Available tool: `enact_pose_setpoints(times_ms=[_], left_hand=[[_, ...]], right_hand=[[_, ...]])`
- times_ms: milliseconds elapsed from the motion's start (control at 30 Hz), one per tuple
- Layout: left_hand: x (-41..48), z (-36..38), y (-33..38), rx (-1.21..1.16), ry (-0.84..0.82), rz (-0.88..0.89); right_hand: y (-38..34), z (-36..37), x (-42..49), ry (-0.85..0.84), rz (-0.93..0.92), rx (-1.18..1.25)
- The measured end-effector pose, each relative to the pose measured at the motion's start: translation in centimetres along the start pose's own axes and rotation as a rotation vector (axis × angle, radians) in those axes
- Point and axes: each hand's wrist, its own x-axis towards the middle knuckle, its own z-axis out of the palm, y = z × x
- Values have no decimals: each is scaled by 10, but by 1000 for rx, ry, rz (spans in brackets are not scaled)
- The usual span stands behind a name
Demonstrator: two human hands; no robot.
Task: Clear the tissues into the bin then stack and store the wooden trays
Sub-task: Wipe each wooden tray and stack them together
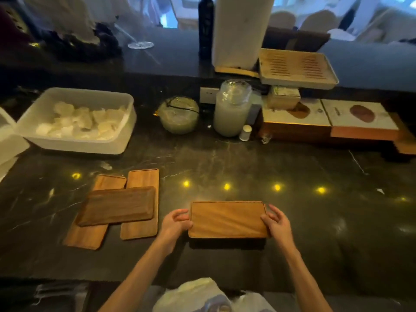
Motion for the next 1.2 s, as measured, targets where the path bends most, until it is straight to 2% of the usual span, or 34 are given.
enact_pose_setpoints(times_ms=[100,300,600,667,833,933,1067,1200], left_hand=[[0,27,-9,70,61,-32],[22,72,1,199,160,18],[55,100,6,404,322,30],[55,100,4,469,310,60],[55,97,-5,640,261,125],[57,95,-4,669,239,145],[57,92,-1,709,201,119],[52,93,-7,738,194,174]], right_hand=[[9,-21,5,0,15,-32],[13,-37,34,22,83,-184],[15,-28,62,200,96,-358],[19,-26,61,255,92,-414],[31,-21,59,269,28,-538],[32,-20,59,281,6,-572],[33,-24,63,259,-10,-486],[33,-29,69,254,-48,-630]])
